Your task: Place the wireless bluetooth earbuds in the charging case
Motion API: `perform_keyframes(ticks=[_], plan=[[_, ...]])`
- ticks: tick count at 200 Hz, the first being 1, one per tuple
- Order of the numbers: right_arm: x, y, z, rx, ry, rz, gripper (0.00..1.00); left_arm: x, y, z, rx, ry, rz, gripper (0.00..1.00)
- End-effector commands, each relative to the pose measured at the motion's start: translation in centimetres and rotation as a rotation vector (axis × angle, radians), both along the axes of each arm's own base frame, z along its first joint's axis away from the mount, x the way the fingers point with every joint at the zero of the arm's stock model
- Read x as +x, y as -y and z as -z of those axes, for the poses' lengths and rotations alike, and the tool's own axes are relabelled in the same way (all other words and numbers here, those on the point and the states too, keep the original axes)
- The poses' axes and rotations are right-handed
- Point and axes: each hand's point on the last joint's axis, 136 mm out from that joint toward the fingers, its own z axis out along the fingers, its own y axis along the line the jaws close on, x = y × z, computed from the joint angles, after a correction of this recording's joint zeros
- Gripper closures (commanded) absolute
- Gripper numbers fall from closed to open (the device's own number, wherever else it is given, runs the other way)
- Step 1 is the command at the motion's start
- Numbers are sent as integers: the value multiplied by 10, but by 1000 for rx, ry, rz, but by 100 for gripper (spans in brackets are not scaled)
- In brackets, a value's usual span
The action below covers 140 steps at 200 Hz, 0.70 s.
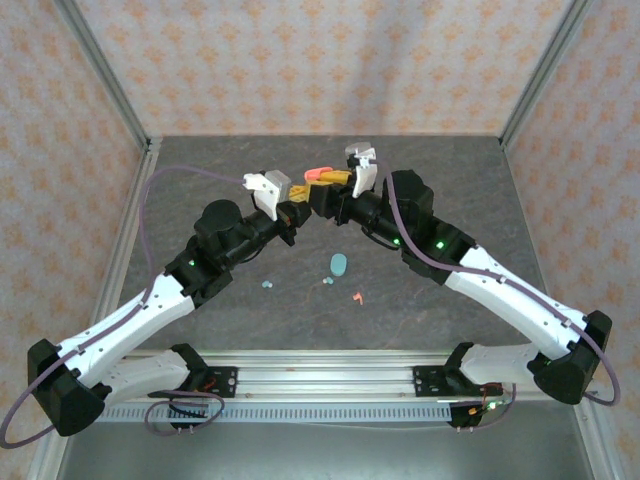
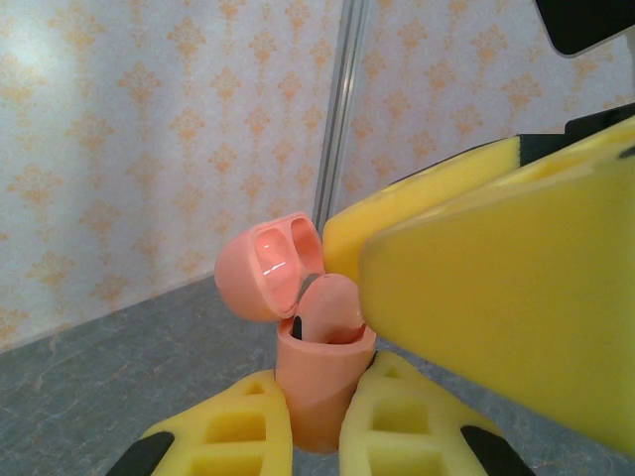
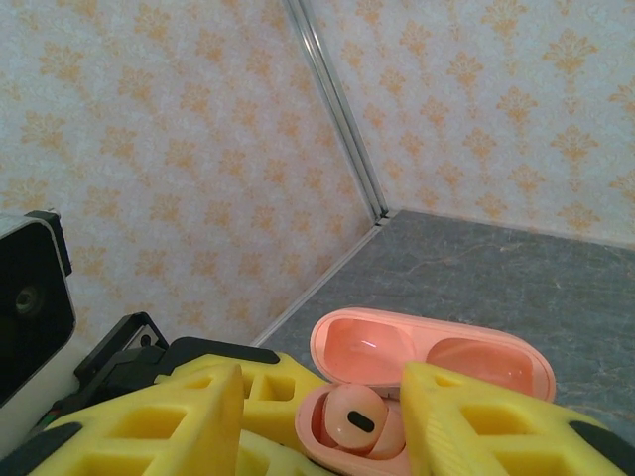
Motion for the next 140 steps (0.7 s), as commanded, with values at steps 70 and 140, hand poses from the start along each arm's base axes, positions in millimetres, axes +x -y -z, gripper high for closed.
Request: perform_keyframes(ticks=[70,140], plan=[[-10,12,-37,92,-111,16,42,-11,-5,-25,-59,72,6,100],[-9,30,-26,53,-204,83,49,-15,-10,-17,-33,41,-5,100]])
